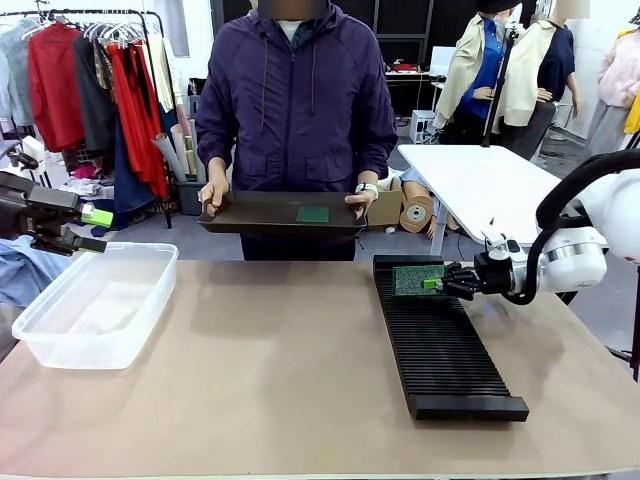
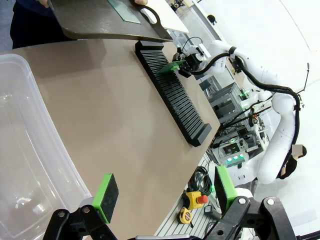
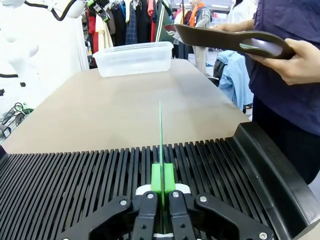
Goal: Sort PCBs into racks and boxes based on the side picked up.
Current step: If the short side of the Blank PCB is picked up, insert it into the PCB Rack ; if the long side is picked up, place it in the Organizing box.
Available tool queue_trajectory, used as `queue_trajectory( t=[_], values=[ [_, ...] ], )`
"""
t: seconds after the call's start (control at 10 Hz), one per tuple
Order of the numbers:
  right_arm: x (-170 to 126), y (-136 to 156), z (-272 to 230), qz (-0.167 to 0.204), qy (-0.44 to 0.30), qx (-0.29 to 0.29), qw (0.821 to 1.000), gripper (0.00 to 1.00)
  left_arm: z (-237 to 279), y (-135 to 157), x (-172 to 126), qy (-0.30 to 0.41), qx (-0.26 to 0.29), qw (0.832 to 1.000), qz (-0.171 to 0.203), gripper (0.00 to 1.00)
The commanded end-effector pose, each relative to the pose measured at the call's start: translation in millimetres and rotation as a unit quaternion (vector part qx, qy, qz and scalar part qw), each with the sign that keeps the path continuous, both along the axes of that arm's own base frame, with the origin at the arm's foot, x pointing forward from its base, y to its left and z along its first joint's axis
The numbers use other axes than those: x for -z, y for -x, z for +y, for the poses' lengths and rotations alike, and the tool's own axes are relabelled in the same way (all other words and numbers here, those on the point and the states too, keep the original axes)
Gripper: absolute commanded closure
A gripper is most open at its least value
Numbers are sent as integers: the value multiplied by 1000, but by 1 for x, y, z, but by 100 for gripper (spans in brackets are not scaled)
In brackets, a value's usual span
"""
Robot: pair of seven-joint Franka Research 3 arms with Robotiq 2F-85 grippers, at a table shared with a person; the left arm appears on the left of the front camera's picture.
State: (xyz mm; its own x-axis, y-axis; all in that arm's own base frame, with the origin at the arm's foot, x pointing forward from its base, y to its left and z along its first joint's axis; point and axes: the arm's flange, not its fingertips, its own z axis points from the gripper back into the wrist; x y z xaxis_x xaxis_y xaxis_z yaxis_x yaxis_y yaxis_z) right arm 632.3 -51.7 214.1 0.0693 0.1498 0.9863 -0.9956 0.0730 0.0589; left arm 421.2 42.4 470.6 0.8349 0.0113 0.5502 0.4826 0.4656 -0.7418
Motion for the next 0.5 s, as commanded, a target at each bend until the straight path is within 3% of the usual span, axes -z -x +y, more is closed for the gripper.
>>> queue_trajectory(
  t=[0.0, 0.4],
  values=[
    [1, -7, -1, 11, 5, -13, 1000, 100, 0, 1, -3, 7, -2, 1000, 3, 0],
    [12, -17, -3, 17, 10, -17, 1000, 100, 0, 1, -3, 7, -2, 1000, 3, 0]
  ],
)
